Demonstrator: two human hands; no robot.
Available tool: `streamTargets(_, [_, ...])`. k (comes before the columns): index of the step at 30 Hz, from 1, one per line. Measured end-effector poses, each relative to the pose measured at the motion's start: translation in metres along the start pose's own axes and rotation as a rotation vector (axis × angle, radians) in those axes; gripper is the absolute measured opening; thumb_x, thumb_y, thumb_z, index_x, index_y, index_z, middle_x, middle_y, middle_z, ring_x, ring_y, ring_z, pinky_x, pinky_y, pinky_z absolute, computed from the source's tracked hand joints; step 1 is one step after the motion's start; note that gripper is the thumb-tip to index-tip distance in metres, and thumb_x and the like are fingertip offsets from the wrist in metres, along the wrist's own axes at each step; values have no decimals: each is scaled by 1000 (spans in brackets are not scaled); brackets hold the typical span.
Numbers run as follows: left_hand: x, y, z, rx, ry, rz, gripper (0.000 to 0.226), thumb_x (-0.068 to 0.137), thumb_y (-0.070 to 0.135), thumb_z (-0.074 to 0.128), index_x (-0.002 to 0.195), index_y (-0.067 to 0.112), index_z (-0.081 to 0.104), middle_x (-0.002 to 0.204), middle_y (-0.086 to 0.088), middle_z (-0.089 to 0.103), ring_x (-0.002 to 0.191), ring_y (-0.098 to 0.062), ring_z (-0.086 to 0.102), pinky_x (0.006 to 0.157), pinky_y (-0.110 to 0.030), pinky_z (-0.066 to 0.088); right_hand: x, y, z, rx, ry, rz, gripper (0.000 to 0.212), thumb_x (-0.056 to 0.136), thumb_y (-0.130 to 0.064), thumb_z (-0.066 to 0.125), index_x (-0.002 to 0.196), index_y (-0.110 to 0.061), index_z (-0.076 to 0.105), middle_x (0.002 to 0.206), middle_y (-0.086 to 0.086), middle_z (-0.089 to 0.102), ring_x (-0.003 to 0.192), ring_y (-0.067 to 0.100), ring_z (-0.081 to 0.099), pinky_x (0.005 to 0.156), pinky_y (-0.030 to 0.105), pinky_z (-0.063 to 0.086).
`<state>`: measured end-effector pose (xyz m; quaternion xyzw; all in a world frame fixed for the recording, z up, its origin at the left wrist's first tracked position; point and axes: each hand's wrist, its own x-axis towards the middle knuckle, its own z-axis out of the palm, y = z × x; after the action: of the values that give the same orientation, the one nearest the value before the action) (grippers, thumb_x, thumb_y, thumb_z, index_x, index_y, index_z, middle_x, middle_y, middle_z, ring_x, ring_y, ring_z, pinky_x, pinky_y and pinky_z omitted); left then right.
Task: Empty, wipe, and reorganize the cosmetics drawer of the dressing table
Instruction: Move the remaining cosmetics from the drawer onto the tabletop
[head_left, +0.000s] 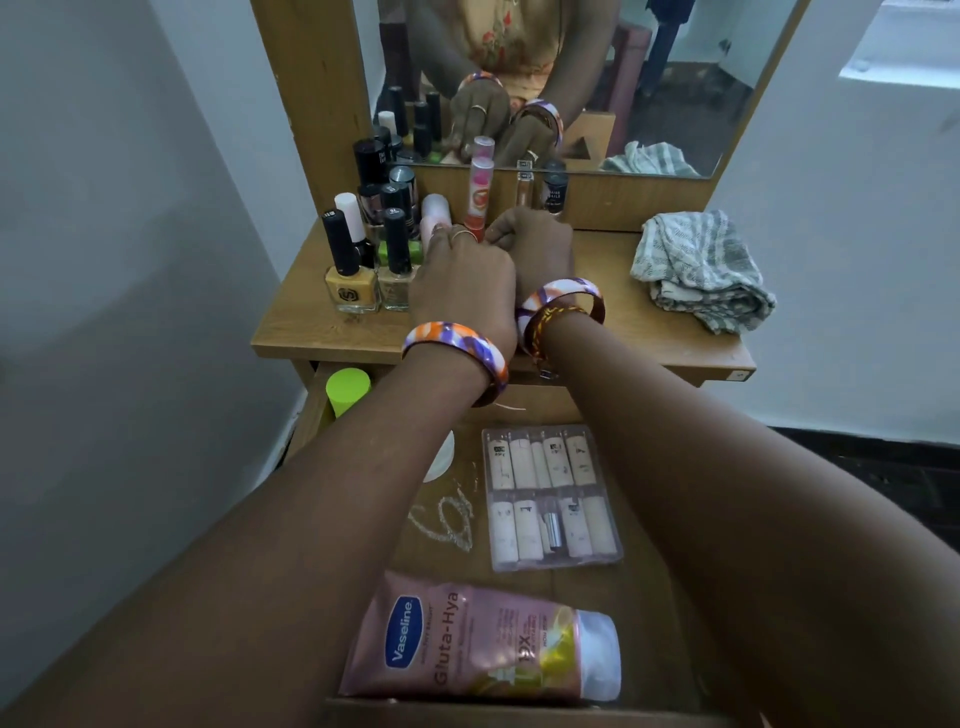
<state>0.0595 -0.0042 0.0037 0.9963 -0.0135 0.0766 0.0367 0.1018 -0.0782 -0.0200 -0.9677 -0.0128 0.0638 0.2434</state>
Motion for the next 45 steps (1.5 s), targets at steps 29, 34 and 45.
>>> streamTargets(29, [-82, -107, 46, -243, -46, -278, 48, 82, 32, 66, 120, 4, 55, 125, -18, 54, 123, -38, 39, 93, -43, 41, -99, -16, 89, -390, -81, -379, 54, 83, -40, 62, 131, -20, 48, 124, 11, 58, 107, 32, 60, 80, 35, 49])
streamTargets(34, [-77, -113, 46, -304, -24, -270, 46, 82, 32, 66, 119, 5, 57, 120, -18, 58, 121, -36, 43, 90, -41, 43, -90, -24, 107, -375, 16, -387, 34, 85, -32, 62, 112, -10, 58, 113, 14, 62, 96, 34, 63, 73, 33, 49])
streamTargets(45, [-83, -106, -4, -491, -88, -138, 42, 77, 18, 74, 114, 6, 57, 116, -15, 63, 103, -32, 58, 75, -31, 41, -111, -26, 53, -86, -48, -409, 41, 69, -34, 75, 102, -13, 61, 107, 7, 60, 96, 25, 57, 70, 29, 44])
